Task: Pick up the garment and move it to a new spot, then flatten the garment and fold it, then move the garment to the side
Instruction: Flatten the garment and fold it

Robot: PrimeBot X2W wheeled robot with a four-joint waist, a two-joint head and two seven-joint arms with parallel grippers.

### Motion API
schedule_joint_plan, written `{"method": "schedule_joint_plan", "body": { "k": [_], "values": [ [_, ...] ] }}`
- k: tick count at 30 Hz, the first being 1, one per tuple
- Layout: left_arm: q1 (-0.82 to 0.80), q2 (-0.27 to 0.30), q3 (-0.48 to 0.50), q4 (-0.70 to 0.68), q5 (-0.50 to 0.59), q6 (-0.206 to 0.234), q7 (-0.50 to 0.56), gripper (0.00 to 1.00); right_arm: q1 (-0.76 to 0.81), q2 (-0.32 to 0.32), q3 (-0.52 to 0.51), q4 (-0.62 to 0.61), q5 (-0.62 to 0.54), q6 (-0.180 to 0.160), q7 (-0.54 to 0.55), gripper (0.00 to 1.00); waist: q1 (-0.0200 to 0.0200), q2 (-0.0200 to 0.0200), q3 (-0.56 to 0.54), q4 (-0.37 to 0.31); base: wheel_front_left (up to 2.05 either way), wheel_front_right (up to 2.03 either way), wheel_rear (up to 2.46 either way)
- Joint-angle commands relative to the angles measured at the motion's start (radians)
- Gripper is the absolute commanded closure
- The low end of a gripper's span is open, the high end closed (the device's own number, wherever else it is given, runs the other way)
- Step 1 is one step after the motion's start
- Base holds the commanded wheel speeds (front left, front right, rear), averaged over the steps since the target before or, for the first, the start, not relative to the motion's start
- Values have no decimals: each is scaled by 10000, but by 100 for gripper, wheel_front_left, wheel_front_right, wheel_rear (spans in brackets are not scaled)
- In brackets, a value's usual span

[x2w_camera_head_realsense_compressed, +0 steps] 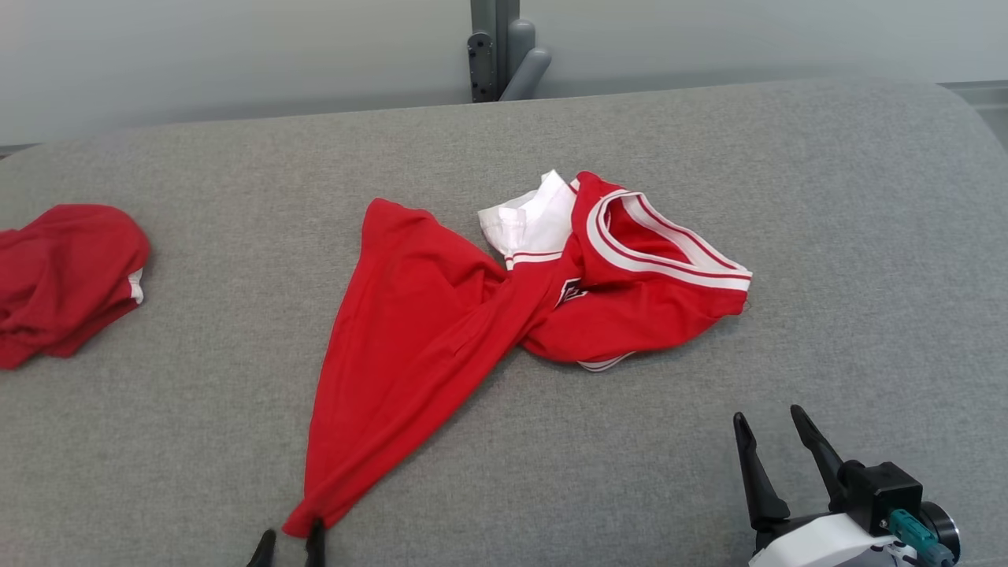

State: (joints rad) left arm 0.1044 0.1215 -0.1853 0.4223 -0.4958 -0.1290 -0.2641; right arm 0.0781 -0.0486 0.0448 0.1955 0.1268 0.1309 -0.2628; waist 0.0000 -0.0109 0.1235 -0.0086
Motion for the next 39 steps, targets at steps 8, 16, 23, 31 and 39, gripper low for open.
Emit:
{"method": "schedule_joint_plan", "body": {
  "k": [8,16,23,31,39],
  "values": [
    [-119,1311,1312,878,-1633,-4,66,0,193,-32,-97,-24,153,-3,-31,0,0,109,-19,-621,0,0,0],
    [-1743,1860,950,-1238,-1536,82,916,0,-80,-34,27,-44,253,-3,-31,0,0,109,110,-1089,0,0,0],
    [-4446,1427,-397,-1339,-1858,-7,2771,0,-640,-32,361,-178,551,-3,-31,0,0,109,847,-1934,0,0,0],
    [-7141,1389,-1275,417,-1911,-28,3797,0,-879,-26,583,-202,1074,-3,-31,0,0,109,1759,-3021,0,0,0],
    [-8577,1361,-1504,2385,-2097,-33,3934,0,-1119,-25,871,-193,1415,-3,-31,0,0,109,2235,-3647,0,0,0]
  ]
}}
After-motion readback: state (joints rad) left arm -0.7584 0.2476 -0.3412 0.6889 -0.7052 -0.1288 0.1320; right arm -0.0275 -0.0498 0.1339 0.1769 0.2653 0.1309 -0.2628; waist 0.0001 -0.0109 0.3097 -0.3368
